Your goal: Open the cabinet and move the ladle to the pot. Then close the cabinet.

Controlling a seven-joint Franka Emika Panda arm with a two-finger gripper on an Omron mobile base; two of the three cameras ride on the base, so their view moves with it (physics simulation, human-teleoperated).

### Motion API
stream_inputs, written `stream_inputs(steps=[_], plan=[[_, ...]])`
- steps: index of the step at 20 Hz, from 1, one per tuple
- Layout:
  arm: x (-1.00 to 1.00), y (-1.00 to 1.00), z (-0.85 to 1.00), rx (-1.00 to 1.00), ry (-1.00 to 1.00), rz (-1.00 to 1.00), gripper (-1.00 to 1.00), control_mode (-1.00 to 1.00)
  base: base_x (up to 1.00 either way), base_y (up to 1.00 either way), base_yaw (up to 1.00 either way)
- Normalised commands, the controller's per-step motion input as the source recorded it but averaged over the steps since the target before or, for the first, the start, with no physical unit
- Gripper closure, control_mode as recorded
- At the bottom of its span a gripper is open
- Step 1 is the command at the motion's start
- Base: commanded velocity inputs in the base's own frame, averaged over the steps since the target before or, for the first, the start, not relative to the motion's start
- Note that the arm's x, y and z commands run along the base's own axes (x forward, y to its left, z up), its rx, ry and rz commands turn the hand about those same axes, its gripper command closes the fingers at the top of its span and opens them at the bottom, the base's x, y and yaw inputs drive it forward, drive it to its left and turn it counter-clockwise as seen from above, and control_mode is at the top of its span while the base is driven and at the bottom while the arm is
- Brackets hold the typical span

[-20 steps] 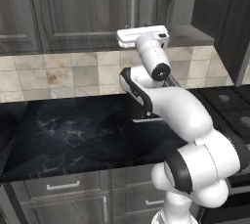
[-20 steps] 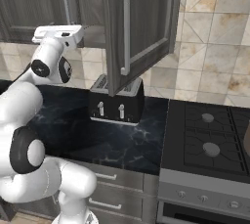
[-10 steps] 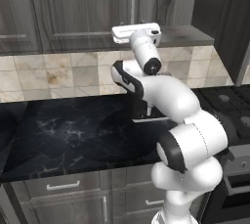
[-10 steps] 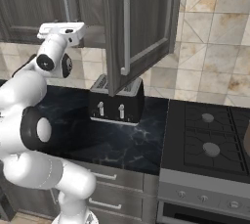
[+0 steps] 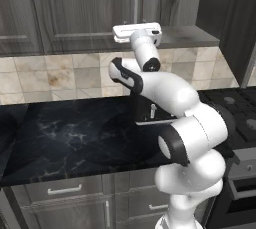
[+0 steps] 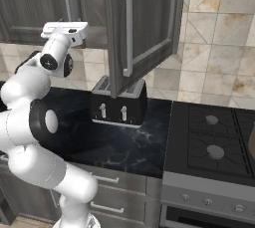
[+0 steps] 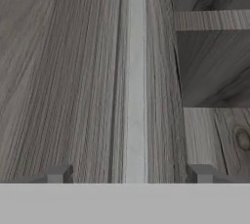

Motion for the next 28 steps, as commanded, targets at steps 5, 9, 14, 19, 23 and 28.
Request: stream_inputs(steps=[5, 9, 14, 19, 23, 28], plan=[[0.23, -0.01, 0.0, 0.01, 0.0, 0.0, 1.0, -1.0, 0.0, 0.0, 0.0], [0.19, -0.12, 0.0, 0.05, 0.0, 0.0, 1.0, -1.0, 0.0, 0.0, 0.0], [0.14, -0.12, -0.02, 0.08, 0.0, -0.02, 1.0, -1.0, 0.0, 0.0, 0.0], [-0.74, 0.53, 0.0, 0.02, -0.01, -0.16, 1.0, -1.0, 0.0, 0.0, 0.0], [-0.87, 1.0, 0.0, 0.0, 0.0, -0.23, 1.0, -1.0, 0.0, 0.0, 0.0], [-0.83, 1.0, 0.11, 0.0, 0.0, -0.27, 1.0, -1.0, 0.0, 0.0, 0.0]])
